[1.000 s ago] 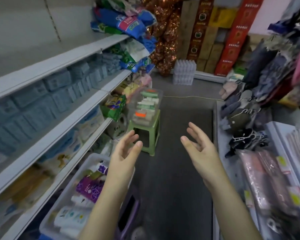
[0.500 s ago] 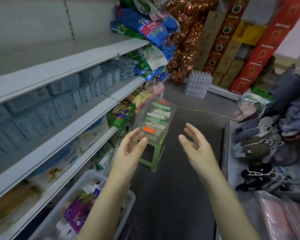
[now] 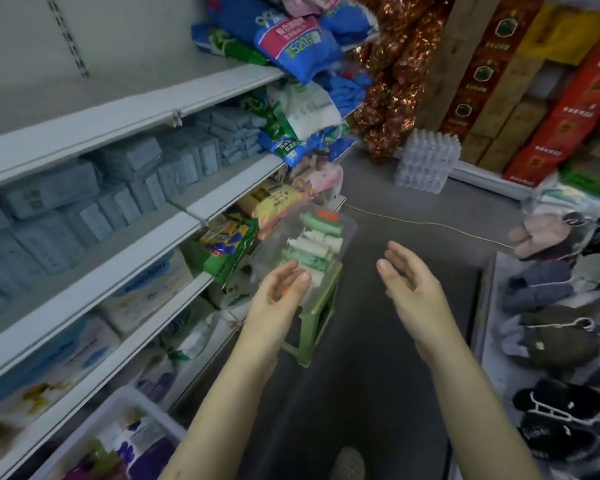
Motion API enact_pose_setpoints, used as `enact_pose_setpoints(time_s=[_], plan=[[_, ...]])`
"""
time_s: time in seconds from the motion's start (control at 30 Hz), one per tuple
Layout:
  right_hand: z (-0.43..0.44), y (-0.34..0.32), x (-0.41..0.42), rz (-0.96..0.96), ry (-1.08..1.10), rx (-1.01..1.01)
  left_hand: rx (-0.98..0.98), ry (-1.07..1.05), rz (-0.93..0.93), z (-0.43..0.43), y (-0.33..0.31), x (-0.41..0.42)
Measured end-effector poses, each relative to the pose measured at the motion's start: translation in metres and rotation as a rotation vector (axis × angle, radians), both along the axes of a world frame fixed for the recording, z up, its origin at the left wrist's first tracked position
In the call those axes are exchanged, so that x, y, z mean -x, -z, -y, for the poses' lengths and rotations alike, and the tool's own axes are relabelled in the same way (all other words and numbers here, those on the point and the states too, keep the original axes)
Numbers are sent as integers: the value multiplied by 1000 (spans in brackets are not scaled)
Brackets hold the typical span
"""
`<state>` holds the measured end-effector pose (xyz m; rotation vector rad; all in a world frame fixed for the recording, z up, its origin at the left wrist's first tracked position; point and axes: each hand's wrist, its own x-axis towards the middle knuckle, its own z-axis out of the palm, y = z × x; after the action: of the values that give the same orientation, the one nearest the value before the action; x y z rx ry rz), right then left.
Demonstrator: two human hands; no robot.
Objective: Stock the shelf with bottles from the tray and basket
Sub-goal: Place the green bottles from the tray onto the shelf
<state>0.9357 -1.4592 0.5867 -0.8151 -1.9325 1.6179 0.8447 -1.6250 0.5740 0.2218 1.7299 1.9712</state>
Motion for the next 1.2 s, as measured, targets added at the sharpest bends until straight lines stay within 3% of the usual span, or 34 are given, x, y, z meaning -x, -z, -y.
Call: enact_pose_setpoints(time_s=[0.3, 0.53, 0.9, 1.2], plan=[[-136, 19, 44, 18, -49, 36, 72, -107, 78, -104, 13, 36], [-173, 55, 120, 120, -130, 101, 193, -220, 204, -142, 63, 102], [-216, 107, 237, 283, -156, 27, 341, -317, 483, -178, 146, 205], [-251, 165, 329, 453, -469, -102, 376, -630, 585, -183, 195, 237]])
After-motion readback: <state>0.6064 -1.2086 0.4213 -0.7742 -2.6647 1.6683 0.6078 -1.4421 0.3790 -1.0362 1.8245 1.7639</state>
